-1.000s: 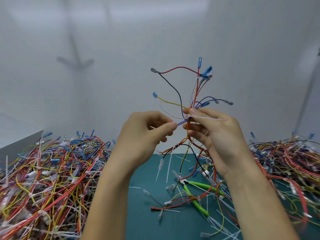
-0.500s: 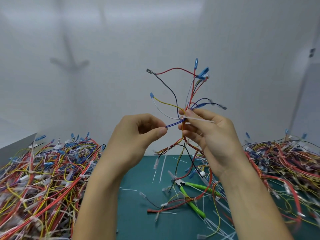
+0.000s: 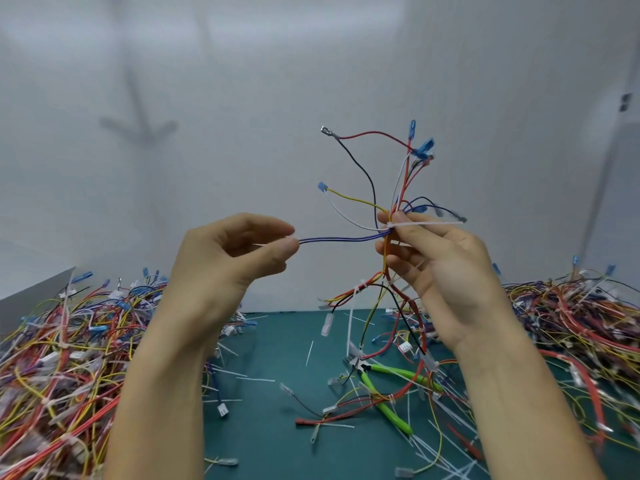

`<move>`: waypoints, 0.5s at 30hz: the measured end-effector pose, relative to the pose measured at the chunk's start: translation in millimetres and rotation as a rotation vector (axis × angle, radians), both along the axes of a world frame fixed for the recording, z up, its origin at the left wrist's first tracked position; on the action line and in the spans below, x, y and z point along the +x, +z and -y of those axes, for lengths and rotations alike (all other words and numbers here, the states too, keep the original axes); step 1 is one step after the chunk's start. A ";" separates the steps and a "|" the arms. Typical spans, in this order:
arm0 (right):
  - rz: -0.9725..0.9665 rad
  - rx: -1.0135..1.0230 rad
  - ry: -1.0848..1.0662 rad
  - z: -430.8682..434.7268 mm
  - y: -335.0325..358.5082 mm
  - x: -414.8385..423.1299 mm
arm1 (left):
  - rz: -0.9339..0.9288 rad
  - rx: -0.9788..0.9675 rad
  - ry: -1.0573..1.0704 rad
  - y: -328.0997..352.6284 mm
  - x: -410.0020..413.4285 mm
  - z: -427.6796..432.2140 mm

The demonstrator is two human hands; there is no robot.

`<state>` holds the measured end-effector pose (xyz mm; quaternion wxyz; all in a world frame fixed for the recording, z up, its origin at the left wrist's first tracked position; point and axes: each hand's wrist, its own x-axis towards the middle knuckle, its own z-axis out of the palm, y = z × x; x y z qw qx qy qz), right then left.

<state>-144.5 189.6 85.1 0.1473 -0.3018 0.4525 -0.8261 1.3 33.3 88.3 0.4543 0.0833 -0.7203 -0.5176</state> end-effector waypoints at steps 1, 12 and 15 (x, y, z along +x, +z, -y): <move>0.000 0.004 0.002 -0.5 -0.1 -0.6 | -0.035 0.022 0.000 0.9 0.7 0.1; 0.036 -0.039 0.015 -3.1 -0.7 -5.9 | -0.095 0.253 -0.030 1.0 -3.2 -4.7; 0.041 -0.047 0.014 -2.9 -0.4 -6.6 | -0.049 0.222 0.014 0.8 -4.7 -5.6</move>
